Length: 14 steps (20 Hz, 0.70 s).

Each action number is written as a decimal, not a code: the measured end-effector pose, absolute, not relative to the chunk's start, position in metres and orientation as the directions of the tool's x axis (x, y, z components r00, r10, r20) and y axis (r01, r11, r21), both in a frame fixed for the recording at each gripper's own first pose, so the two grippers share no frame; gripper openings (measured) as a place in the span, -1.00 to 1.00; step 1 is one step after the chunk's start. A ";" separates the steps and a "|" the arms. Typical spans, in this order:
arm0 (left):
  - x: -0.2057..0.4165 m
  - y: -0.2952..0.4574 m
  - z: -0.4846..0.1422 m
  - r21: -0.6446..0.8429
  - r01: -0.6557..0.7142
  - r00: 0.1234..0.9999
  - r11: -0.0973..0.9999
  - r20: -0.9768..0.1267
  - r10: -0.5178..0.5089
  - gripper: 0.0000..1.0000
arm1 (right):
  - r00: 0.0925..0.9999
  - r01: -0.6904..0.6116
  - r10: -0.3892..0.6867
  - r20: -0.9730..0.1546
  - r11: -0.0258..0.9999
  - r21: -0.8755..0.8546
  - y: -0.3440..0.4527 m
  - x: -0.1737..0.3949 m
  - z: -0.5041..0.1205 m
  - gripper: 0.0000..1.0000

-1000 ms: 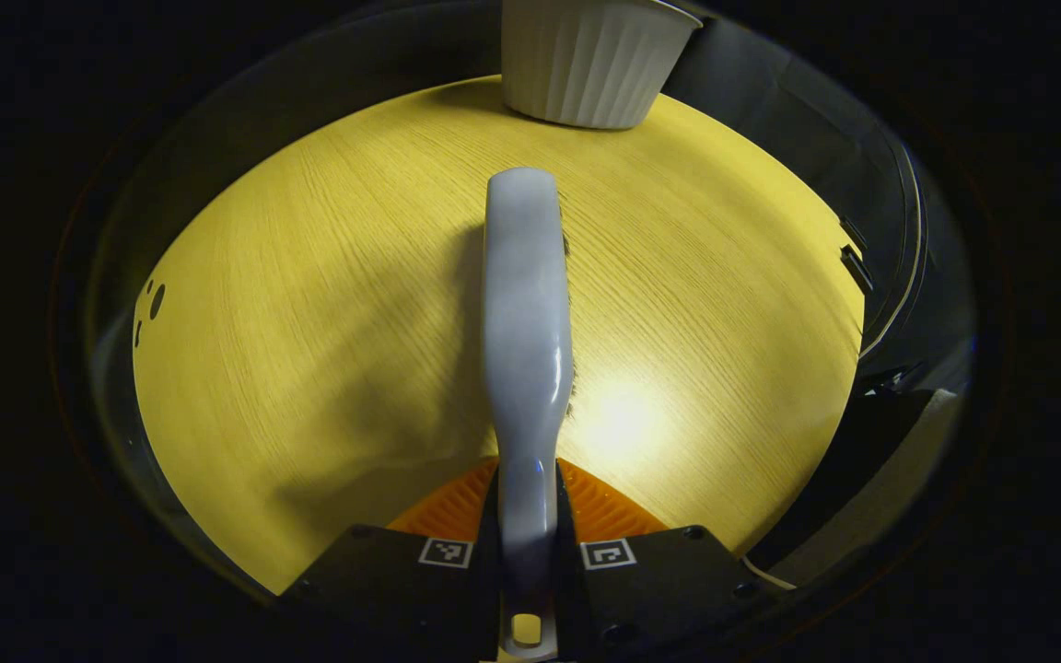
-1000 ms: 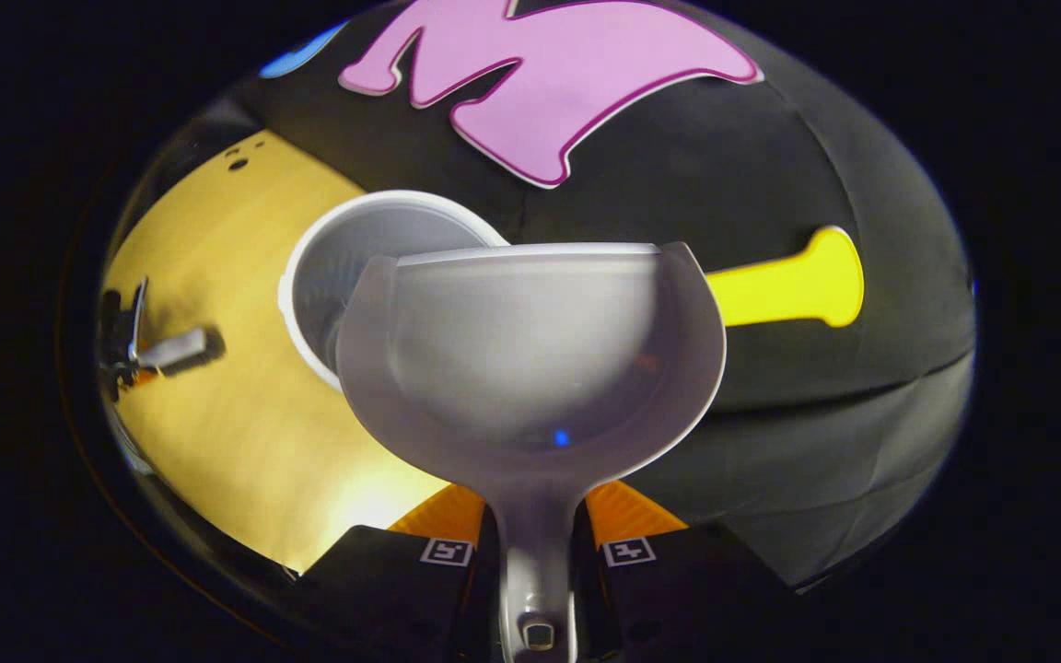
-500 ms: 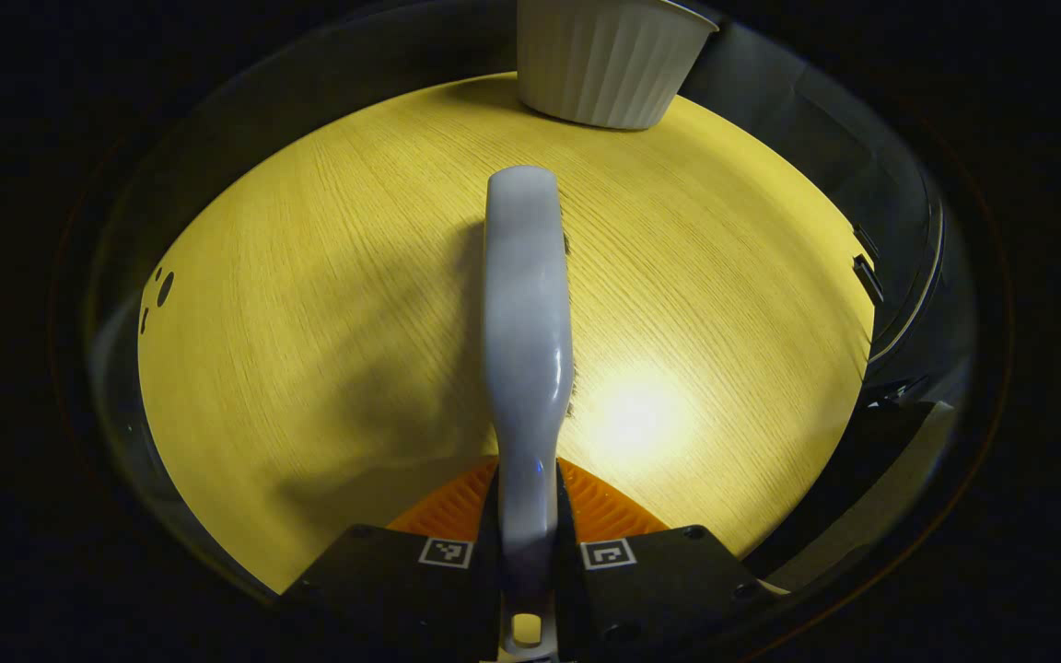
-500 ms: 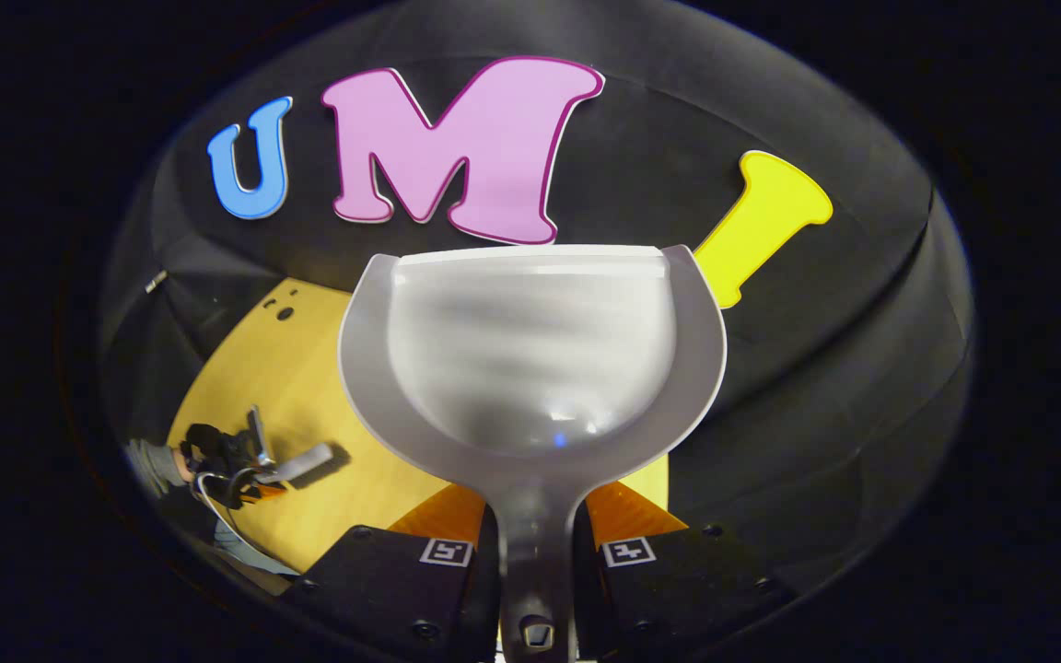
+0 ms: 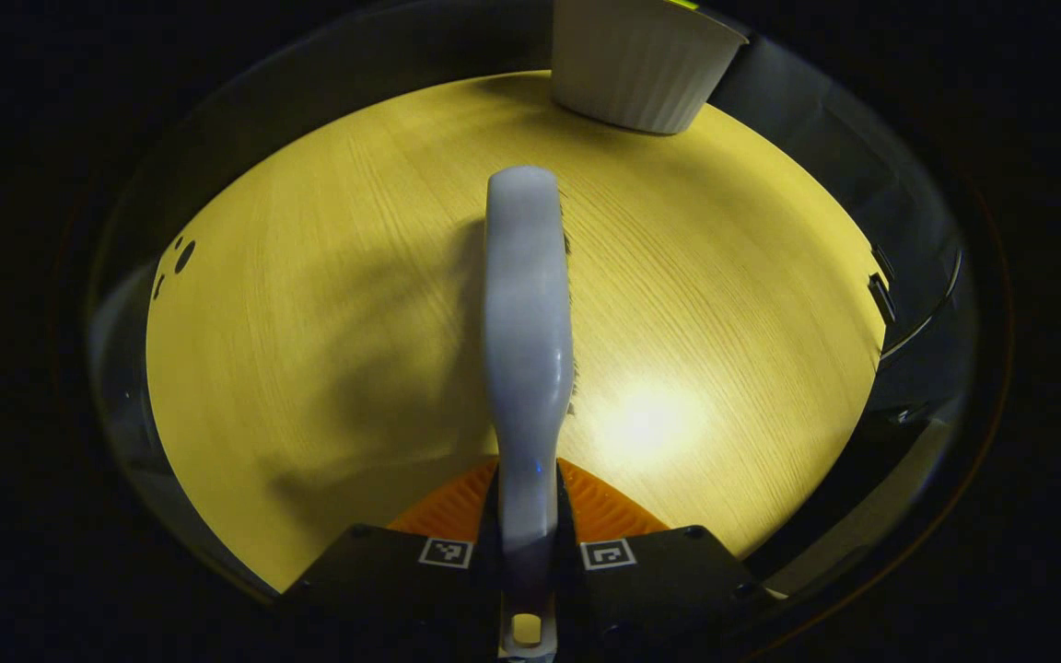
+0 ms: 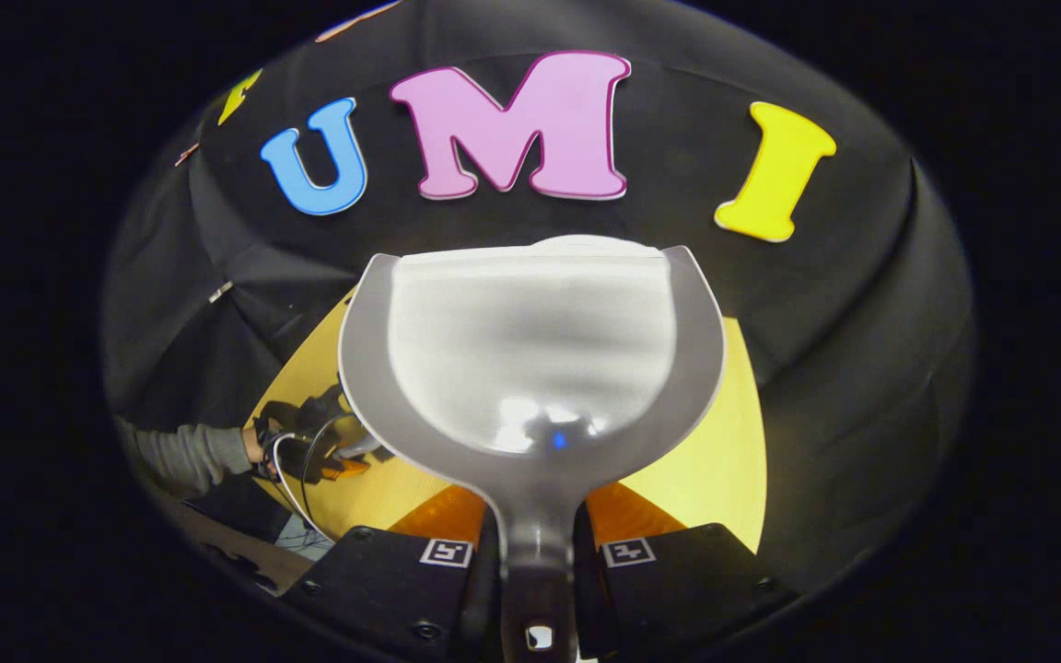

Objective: Pick up the small broom and dustpan from the desktop, sweep the trash into the dustpan with the broom, and then empty the trash into the garbage bin.

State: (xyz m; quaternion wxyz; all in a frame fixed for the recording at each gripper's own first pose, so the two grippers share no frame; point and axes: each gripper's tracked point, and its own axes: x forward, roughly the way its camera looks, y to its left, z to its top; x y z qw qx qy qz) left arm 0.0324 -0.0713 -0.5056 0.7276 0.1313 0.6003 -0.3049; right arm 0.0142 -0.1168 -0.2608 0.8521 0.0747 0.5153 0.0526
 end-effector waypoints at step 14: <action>0.032 -0.065 -0.509 -0.152 0.567 0.106 0.809 -0.961 -0.255 -0.43 | 0.156 -0.084 0.204 -0.967 0.978 0.193 -0.038 -0.096 -0.442 -0.27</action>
